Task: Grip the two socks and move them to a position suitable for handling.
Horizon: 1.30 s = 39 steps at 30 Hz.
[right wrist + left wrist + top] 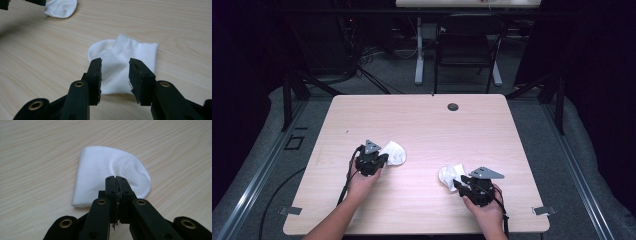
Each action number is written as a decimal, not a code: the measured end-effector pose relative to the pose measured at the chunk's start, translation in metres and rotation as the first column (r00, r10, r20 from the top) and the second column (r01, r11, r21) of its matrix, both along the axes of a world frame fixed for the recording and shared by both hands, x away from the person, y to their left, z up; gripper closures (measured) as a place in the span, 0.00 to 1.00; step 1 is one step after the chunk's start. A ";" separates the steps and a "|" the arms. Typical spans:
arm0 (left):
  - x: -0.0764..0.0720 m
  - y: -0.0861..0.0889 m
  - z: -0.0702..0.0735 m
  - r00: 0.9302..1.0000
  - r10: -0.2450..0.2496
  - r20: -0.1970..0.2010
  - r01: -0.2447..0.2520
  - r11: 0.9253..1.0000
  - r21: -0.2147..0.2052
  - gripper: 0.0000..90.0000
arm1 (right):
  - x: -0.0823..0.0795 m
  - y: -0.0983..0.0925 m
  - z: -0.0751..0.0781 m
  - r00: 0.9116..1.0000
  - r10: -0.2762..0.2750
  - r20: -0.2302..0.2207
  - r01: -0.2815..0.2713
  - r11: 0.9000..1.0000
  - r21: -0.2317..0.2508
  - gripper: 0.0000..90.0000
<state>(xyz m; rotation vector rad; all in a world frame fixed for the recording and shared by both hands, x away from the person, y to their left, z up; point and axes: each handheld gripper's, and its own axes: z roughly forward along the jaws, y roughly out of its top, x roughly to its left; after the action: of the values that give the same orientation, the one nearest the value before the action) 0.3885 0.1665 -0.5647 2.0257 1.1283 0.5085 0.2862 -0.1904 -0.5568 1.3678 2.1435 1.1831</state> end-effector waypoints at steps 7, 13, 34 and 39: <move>0.008 -0.004 -0.009 1.000 0.007 -0.024 -0.006 1.000 0.018 0.99 | -0.001 -0.001 0.001 1.000 0.002 0.004 -0.002 1.000 0.001 0.70; 0.008 -0.004 -0.011 0.999 -0.005 -0.036 0.006 1.000 0.026 0.99 | -0.001 -0.002 0.000 1.000 0.004 0.003 -0.004 1.000 0.005 0.70; -0.028 -0.027 -0.012 0.990 -0.124 -0.073 0.125 0.992 0.017 0.99 | 0.000 0.001 -0.001 1.000 0.011 0.000 -0.011 1.000 0.011 0.69; -0.038 -0.036 -0.012 0.985 -0.158 -0.073 0.160 0.987 0.029 0.99 | 0.000 0.001 -0.001 1.000 0.014 -0.002 -0.014 1.000 0.009 0.69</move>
<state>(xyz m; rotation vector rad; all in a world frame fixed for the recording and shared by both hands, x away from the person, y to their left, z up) 0.3505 0.1309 -0.5765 2.1577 0.9946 0.3805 0.2858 -0.1893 -0.5574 1.3604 2.1550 1.1986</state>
